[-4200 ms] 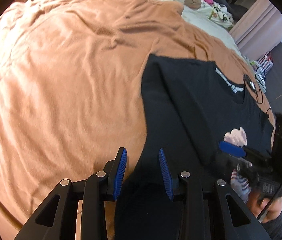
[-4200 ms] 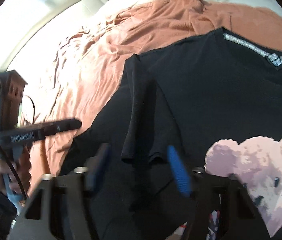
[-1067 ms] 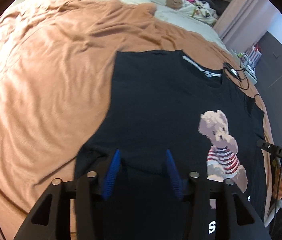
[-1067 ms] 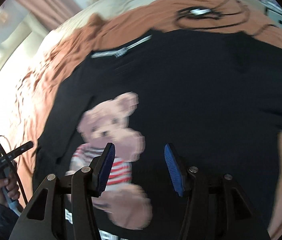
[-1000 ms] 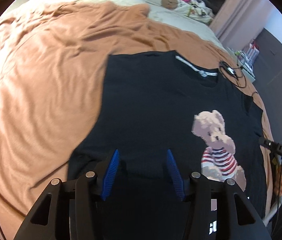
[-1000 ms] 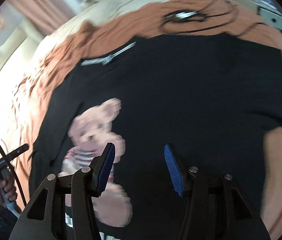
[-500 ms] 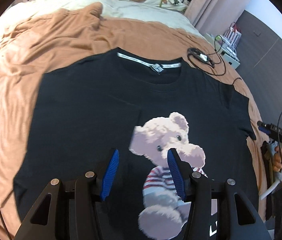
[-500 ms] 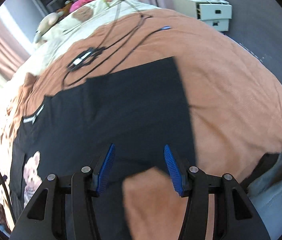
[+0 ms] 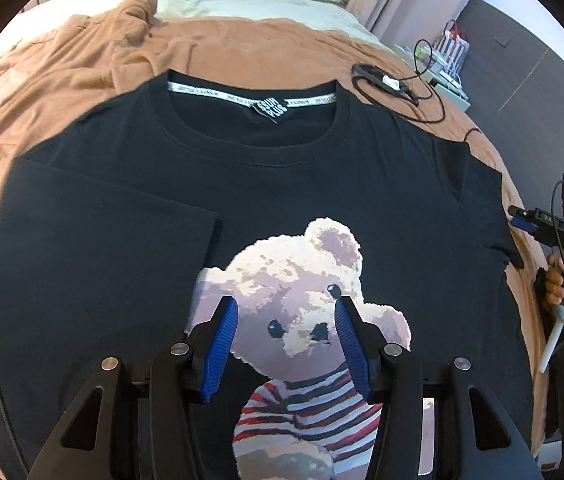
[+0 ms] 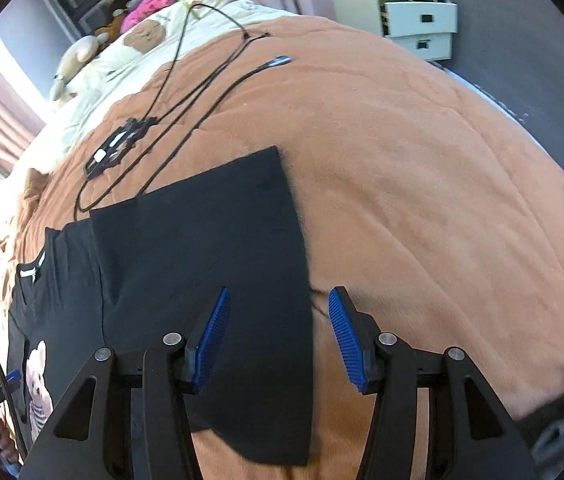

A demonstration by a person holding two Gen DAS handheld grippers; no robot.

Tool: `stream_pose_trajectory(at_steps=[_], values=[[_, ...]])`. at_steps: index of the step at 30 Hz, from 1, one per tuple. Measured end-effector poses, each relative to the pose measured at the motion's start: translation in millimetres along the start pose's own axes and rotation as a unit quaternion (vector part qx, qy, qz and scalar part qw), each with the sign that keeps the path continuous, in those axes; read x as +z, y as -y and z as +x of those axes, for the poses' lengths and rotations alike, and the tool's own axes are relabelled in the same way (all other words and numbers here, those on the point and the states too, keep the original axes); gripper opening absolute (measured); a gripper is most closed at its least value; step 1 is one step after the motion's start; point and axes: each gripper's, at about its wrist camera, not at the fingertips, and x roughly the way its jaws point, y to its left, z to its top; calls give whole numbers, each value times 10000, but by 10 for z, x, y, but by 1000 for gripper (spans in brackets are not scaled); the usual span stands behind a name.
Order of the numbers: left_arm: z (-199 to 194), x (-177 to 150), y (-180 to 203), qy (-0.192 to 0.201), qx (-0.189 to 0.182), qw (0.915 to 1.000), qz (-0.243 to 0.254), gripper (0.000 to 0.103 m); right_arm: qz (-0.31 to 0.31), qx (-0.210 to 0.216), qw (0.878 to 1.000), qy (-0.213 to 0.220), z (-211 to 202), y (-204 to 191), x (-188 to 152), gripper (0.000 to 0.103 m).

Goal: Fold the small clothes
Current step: 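Close the right gripper on the other sleeve edge of the T-shirt, then fold the held side over the body with the right gripper and release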

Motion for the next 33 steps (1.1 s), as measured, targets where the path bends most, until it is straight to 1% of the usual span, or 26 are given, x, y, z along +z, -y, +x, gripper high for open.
stream_pose_trajectory(at_steps=[3,5,7,9,10,11,12,13,14,18,23,26,29,33], values=[[28,-28,-34,16,-19,10000,-3,53,74,99,9999,-34,132,57,29,49],[45,-45,-84,4,-5,10000,-68,53,94,180,9998,-71,218,76,55,45],[72,-62,-154,-30,-2,9998,-173,53,5,231,9997,-51,298,56,92,45],[90,-79,-206,-59,-18,9997,-233,53,-117,187,9997,-59,377,54,136,45],[90,-81,-210,-57,-31,9997,-245,53,-185,138,9997,-69,409,44,151,41],[88,-84,-215,-49,-45,9997,-248,53,-245,39,9997,-71,422,30,170,29],[84,-86,-212,-43,-44,9997,-234,53,-250,-12,9997,-66,416,19,185,22],[83,-82,-206,-39,-37,9998,-212,53,-199,34,9998,-66,402,24,204,8],[78,-81,-202,-29,-38,9998,-192,53,-128,146,9998,-68,367,19,212,6],[55,-57,-208,-4,-57,9998,-207,53,-179,376,9991,73,135,-136,173,4],[-62,-15,-193,39,-12,9999,-165,53,-510,680,9960,271,-178,-547,76,4],[-154,-1,-184,104,-14,9998,-167,53,-687,850,9935,333,-281,-751,51,4],[-221,-2,-177,109,-13,9998,-153,53,-888,977,9908,295,-334,-918,-10,4],[-291,-1,-177,94,97,9999,-47,53,-1130,1141,9865,309,-413,-1062,-108,4]])
